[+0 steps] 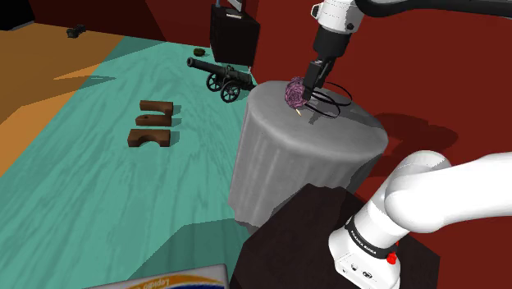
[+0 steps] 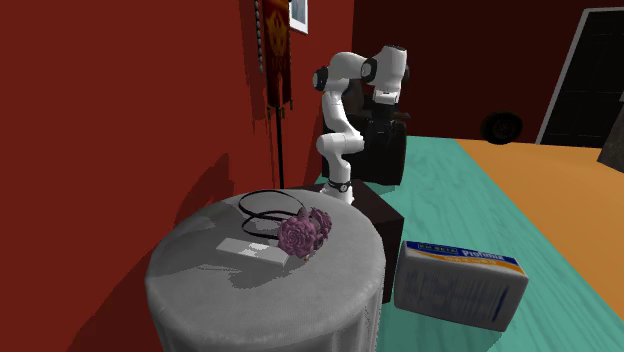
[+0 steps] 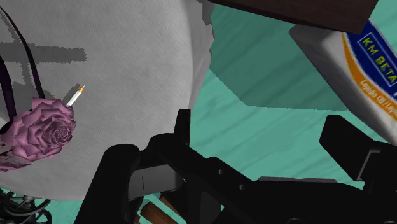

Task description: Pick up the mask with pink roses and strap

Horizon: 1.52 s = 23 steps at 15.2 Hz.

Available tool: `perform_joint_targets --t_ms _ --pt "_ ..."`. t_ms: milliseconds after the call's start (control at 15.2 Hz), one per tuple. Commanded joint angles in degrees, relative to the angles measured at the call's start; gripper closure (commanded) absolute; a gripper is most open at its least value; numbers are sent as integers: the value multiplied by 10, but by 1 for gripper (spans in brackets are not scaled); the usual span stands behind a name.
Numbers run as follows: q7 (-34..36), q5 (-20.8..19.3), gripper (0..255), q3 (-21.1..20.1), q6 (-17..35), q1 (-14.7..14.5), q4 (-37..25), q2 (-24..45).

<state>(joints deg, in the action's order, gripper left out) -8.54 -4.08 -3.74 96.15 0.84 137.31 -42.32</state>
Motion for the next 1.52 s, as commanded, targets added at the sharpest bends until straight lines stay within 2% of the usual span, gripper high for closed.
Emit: perform_joint_targets --t_ms 0,462,858,1188,1452 --pt "0 0 0 0 0 0 0 0" --pt "-89 -32 0 93 87 32 16 45" --pt "-169 -39 0 173 160 51 -1 116" --pt "-243 -21 0 240 214 55 -36 195" --pt "-312 17 0 292 249 54 -78 269"
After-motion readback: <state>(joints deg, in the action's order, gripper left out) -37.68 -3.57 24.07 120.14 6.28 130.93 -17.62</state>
